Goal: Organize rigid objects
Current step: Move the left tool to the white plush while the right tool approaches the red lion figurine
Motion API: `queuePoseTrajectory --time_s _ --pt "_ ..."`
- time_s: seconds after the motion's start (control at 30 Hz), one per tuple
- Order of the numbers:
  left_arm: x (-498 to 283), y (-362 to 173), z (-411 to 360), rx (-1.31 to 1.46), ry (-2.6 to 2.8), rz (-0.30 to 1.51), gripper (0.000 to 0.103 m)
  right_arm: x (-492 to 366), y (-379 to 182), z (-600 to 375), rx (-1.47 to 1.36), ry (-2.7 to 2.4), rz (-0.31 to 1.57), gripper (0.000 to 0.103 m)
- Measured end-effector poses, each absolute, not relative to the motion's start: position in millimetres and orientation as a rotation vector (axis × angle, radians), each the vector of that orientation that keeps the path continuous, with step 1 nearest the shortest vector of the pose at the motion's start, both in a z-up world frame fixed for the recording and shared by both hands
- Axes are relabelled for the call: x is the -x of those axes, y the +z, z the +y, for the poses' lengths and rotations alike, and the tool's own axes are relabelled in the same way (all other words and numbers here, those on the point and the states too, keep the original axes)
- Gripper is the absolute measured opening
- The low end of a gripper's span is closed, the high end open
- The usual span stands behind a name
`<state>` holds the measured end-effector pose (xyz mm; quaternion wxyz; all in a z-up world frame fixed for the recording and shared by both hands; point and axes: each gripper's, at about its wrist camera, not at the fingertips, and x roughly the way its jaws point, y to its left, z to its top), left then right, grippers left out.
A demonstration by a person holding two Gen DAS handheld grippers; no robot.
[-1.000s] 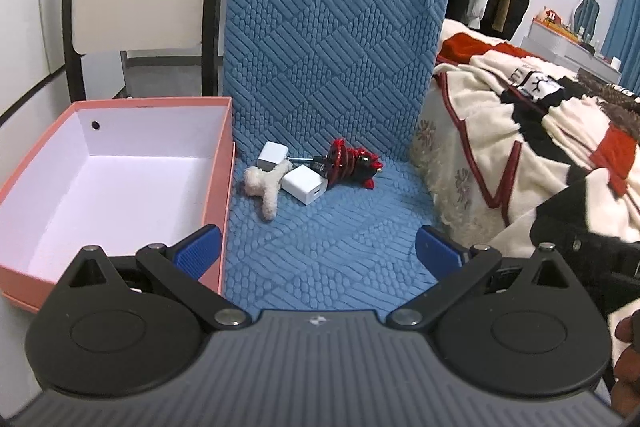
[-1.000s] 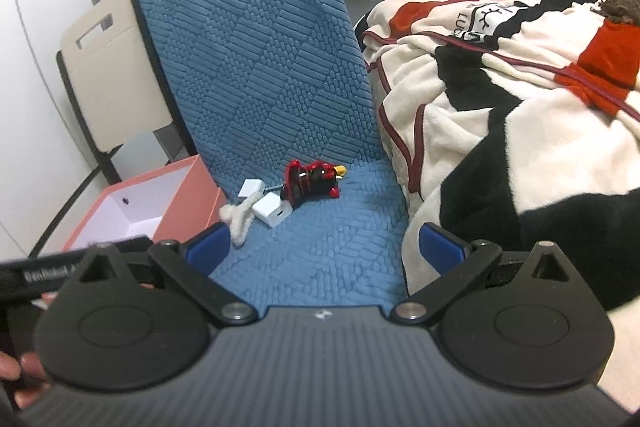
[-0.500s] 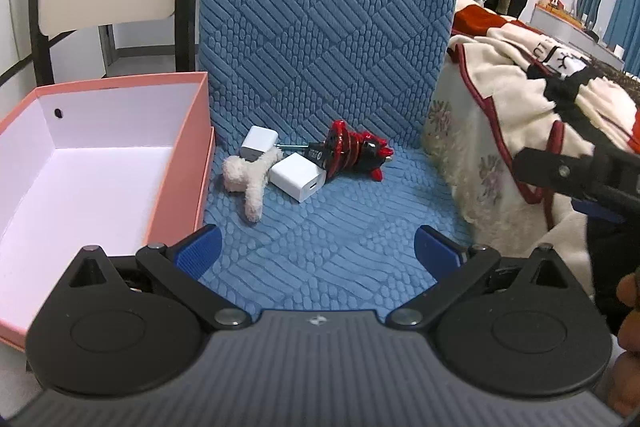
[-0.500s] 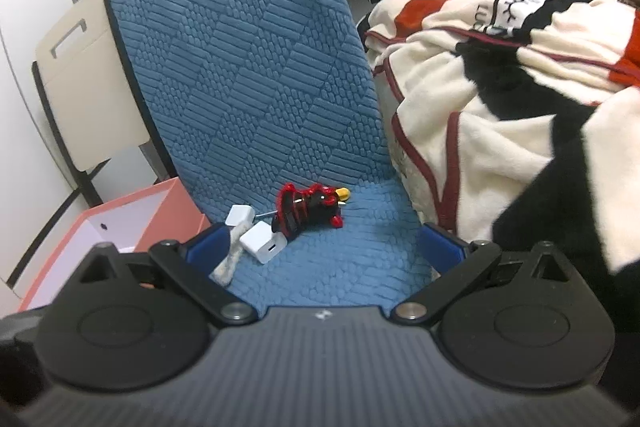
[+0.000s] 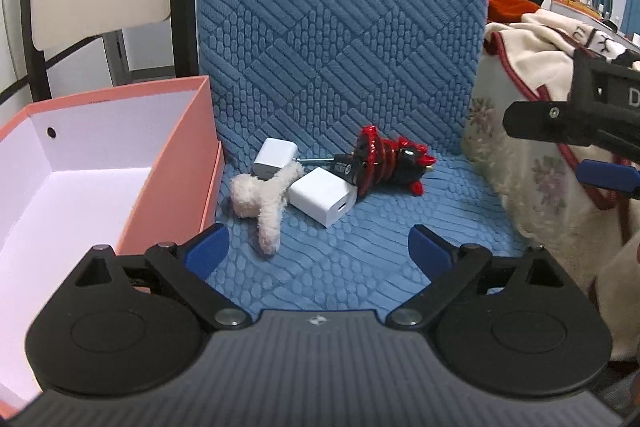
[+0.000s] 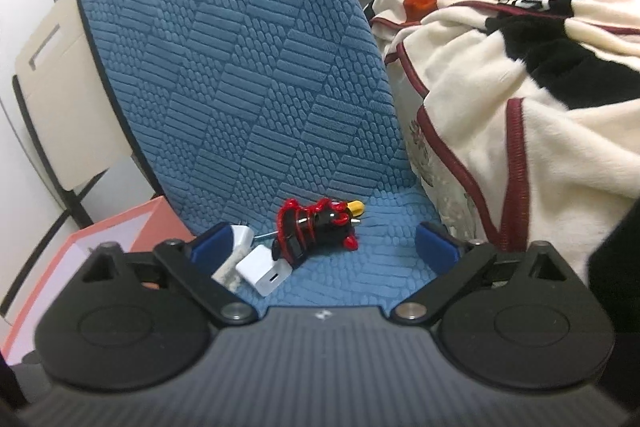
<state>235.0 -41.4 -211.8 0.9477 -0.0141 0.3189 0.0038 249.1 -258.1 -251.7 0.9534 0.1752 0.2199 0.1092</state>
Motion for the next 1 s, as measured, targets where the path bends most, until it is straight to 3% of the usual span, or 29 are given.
queuePoseTrajectory --time_s 0.3,0.53,1.0 --pt "-260 -232 -47 -0.070 0.028 0.636 0.088 -283 -268 -251 -0.392 0.251 0.448 0.097" --pt "-283 -247 -54 -0.140 0.058 0.636 0.075 -315 -288 -247 -0.441 0.239 0.513 0.084" --pt "-309 -270 -48 -0.177 0.145 0.684 0.051 -374 -322 -257 -0.675 0.253 0.602 0.085"
